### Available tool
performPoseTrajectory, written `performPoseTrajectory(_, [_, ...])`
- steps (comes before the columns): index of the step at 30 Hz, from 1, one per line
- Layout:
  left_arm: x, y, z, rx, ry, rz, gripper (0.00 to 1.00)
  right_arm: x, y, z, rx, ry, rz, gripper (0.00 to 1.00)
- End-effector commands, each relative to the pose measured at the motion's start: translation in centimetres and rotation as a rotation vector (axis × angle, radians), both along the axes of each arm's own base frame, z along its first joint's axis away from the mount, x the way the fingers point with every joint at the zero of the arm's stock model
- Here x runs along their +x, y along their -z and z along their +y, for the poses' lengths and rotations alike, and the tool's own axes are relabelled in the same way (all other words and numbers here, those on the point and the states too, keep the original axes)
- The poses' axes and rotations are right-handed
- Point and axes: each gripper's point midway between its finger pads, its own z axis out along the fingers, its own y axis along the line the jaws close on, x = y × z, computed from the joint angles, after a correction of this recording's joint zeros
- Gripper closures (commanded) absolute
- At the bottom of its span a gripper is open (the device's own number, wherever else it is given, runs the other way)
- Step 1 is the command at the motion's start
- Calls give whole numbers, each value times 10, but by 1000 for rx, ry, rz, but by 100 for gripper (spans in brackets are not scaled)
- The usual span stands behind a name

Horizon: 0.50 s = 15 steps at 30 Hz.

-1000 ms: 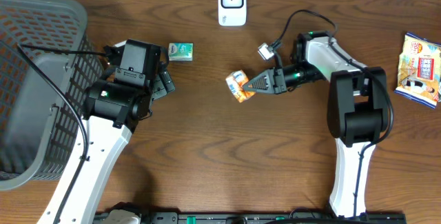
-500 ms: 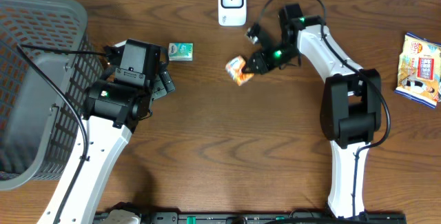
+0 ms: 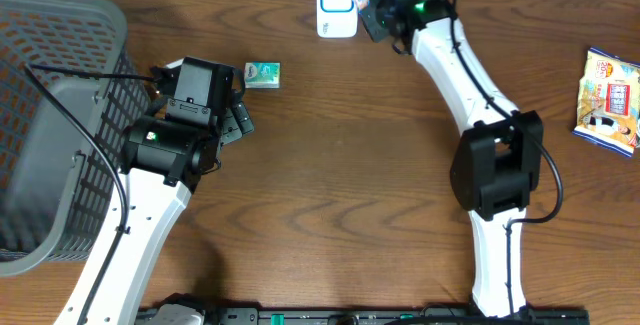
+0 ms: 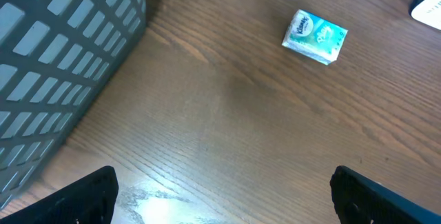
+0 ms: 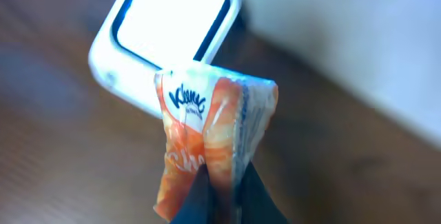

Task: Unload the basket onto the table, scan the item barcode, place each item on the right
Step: 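Raise the orange pack up to the scanner window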

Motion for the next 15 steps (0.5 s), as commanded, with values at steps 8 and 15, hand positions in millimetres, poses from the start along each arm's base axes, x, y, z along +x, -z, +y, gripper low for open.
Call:
performPoseTrajectory(8, [1, 0, 4, 22, -3, 3, 2, 41, -23, 34, -189, -114, -302, 99])
performPoseTrajectory(15, [1, 0, 4, 22, -3, 3, 2, 56, 5, 59, -428, -324, -408, 99])
